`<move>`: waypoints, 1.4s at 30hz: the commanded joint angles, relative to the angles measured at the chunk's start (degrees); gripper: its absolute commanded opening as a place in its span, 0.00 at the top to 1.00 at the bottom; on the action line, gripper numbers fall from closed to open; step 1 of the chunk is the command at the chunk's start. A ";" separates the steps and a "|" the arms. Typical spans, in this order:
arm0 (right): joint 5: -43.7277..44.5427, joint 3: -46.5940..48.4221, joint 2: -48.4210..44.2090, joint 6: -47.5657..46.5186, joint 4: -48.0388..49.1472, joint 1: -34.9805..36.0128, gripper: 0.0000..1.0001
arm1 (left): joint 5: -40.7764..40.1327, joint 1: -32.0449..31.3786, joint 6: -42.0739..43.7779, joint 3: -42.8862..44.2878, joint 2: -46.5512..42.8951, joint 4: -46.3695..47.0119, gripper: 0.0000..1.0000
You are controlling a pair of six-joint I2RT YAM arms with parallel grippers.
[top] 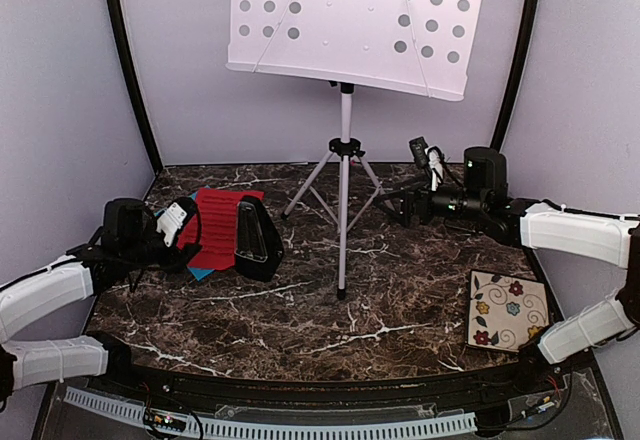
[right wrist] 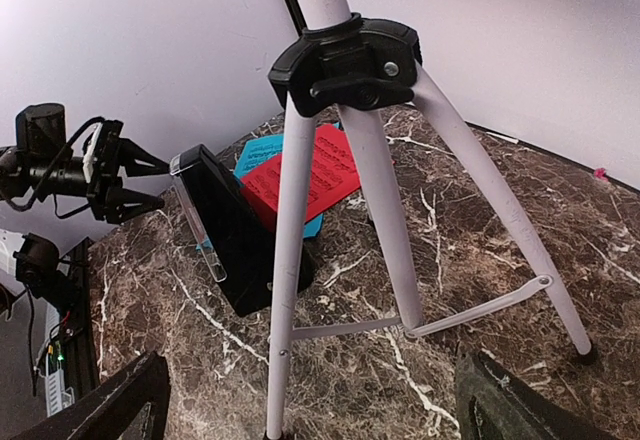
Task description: Set up the instrument practice props
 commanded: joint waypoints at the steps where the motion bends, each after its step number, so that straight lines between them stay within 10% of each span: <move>1: -0.74 0.68 -0.37 0.60 3.19 0.32 0.00 | -4.59 -4.06 8.42 -4.89 -7.57 3.44 0.34; 11: -1.28 -0.54 0.00 1.80 6.39 0.29 0.00 | -2.01 -8.88 13.41 -7.07 -3.44 3.22 0.20; 42: -0.54 -0.30 0.25 0.17 4.67 -0.15 0.00 | -14.19 -17.12 23.02 -9.24 34.31 44.24 0.52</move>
